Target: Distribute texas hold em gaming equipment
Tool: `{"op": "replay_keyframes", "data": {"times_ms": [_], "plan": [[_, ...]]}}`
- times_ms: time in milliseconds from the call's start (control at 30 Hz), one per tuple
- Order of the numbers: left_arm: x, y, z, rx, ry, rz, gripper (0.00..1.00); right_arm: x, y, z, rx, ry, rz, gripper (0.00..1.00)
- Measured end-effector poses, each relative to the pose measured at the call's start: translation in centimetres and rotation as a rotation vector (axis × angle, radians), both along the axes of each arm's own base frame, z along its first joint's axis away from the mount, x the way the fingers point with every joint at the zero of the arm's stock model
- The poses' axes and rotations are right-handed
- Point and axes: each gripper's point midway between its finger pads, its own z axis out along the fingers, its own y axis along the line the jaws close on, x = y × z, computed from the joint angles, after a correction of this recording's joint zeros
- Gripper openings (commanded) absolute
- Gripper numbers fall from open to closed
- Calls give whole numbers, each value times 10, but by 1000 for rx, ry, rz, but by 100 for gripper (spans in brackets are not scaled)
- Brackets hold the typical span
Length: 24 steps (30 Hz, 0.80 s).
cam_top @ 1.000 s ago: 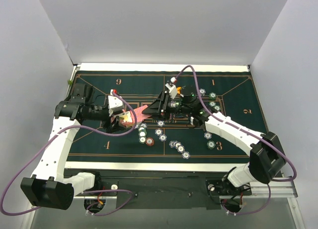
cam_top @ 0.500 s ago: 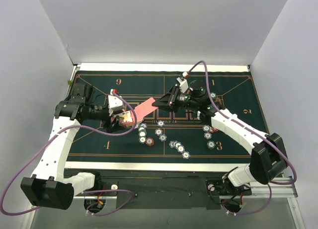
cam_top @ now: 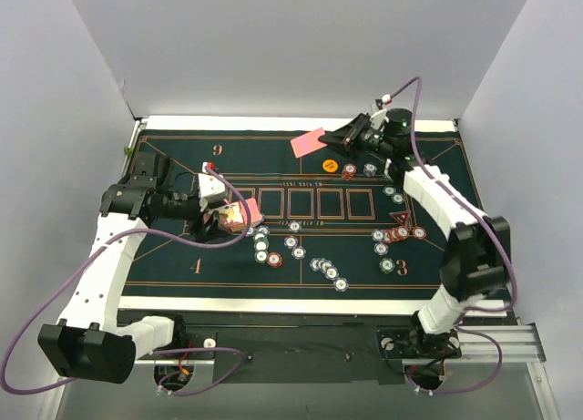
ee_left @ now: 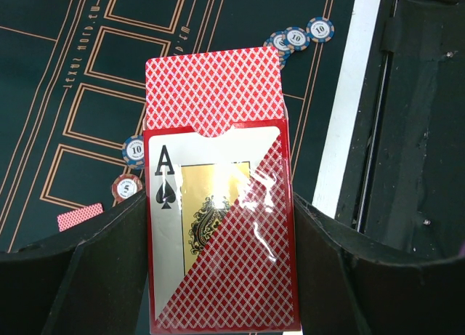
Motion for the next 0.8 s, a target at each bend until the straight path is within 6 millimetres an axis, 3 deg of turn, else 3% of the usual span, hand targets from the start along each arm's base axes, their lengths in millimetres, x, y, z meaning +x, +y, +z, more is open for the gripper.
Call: {"op": "replay_keyframes", "data": {"times_ms": [133, 233, 367, 467, 533, 667, 767, 800], "plan": [[2, 0, 1, -3, 0, 7, 39, 56, -12, -49, -68, 63, -70, 0], [4, -1, -1, -3, 9, 10, 40, 92, -17, -116, -171, 168, -114, 0], [7, -1, 0, -2, 12, 13, 39, 126, -22, -183, -303, 264, -147, 0], [9, -1, 5, -4, -4, 12, 39, 133, -30, -220, -387, 321, -171, 0], [9, -1, 6, -5, -9, 12, 39, 135, -34, -232, -424, 341, -179, 0], [9, -1, 6, -5, -9, 11, 40, 141, -37, -236, -468, 335, -194, 3], [9, -1, 6, -5, -9, 11, 40, 145, -36, -234, -491, 320, -199, 25], [9, -1, 6, -4, -9, 11, 40, 145, -36, -235, -499, 318, -200, 38]]}}
